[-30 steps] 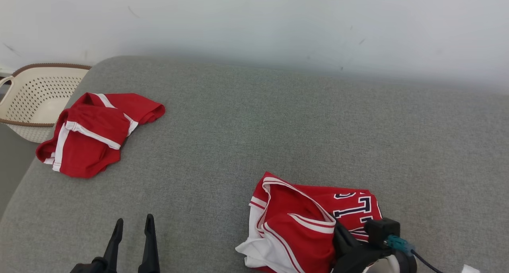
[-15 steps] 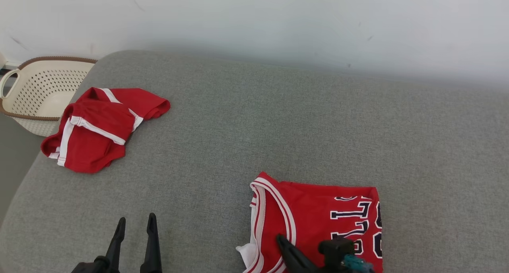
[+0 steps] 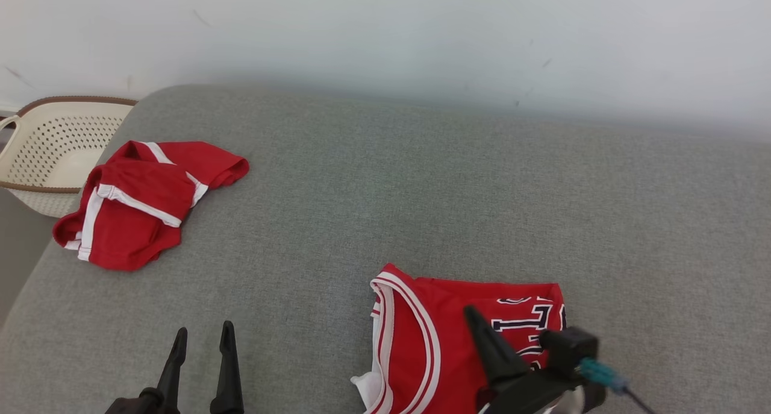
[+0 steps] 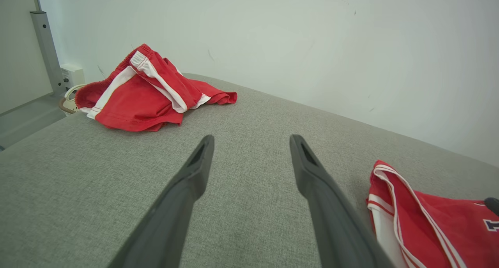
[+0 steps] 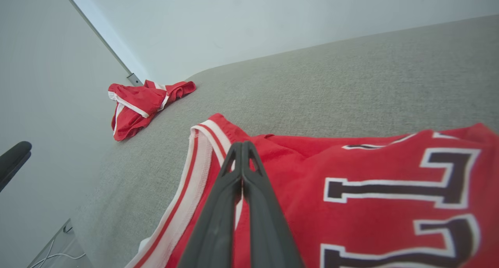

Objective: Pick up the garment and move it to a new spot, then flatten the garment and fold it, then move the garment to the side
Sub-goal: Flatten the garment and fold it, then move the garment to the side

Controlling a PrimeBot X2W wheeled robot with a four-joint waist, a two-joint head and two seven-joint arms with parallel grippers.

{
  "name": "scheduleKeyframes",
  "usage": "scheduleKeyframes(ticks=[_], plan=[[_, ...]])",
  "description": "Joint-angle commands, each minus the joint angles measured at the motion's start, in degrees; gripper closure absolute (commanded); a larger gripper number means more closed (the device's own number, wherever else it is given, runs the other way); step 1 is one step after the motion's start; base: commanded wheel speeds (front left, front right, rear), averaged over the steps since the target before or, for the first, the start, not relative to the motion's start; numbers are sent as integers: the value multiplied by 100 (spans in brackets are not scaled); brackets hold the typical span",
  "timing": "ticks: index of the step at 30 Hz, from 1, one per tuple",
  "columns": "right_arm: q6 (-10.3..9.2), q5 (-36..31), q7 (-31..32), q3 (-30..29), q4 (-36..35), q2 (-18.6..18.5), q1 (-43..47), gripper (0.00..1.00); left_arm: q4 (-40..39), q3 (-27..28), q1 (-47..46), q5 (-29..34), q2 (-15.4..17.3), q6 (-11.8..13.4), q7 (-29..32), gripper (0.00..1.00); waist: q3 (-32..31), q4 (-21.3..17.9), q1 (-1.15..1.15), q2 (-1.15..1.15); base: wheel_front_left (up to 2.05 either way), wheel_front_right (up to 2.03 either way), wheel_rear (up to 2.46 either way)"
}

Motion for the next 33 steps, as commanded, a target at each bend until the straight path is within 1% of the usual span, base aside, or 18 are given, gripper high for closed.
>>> scheduleKeyframes(ticks=[1, 5, 8, 12, 14, 15, 16, 17, 18, 19, 26, 33], plan=[[1, -81, -27, -118, -91, -68, 59, 100, -18, 13, 71, -48, 1, 10, -20, 0, -4, -31, 0, 0, 0, 0, 0], [1, -321, -27, -783, -406, -245, 223, 100, -50, 27, 96, -49, 1, 6, -20, 0, -14, -96, 0, 0, 0, 0, 0], [1, -491, -27, -1210, -571, -311, 362, 100, -76, 53, 103, -40, 1, -6, -20, 0, -23, -140, 0, 0, 0, 0, 0], [1, -673, -27, -1621, -687, -345, 573, 100, -111, 49, 124, -31, 1, 12, -20, 0, -34, -178, 0, 0, 0, 0, 0], [1, -681, -27, -1747, -625, -324, 695, 100, -119, 55, 127, -30, 0, 8, -20, 0, -40, -192, 0, 0, 0, 0, 0], [1, -682, -27, -1772, -611, -323, 721, 93, -122, 62, 135, -30, 1, 6, -20, 0, -40, -200, 0, 0, 0, 0, 0], [1, -702, -28, -1822, -634, -323, 723, 66, -127, 65, 138, -29, 0, 4, -20, 0, -41, -208, 0, 0, 0, 0, 0], [1, -724, -28, -1837, -633, -333, 764, 53, -131, 71, 138, -28, 0, 2, -20, 0, -39, -217, 0, 0, 0, 0, 0], [1, -728, -19, -1837, -611, -339, 816, 9, -133, 73, 127, -26, 0, -3, -20, 0, -36, -224, 0, 0, 0, 0, 0], [1, -724, 32, -1817, -584, -352, 854, 0, -135, 75, 117, -23, 0, -10, -20, 0, -33, -230, 0, 0, 0, 0, 0], [1, -475, 471, -1726, -484, -452, 842, 0, -130, 106, 63, -5, 0, -26, -20, 0, -8, -261, 0, 0, 0, 0, 0], [1, -185, 966, -1497, -143, -464, 679, 0, -115, 79, 23, 9, 1, -41, -20, 0, 24, -239, 0, 0, 0, 0, 0]])
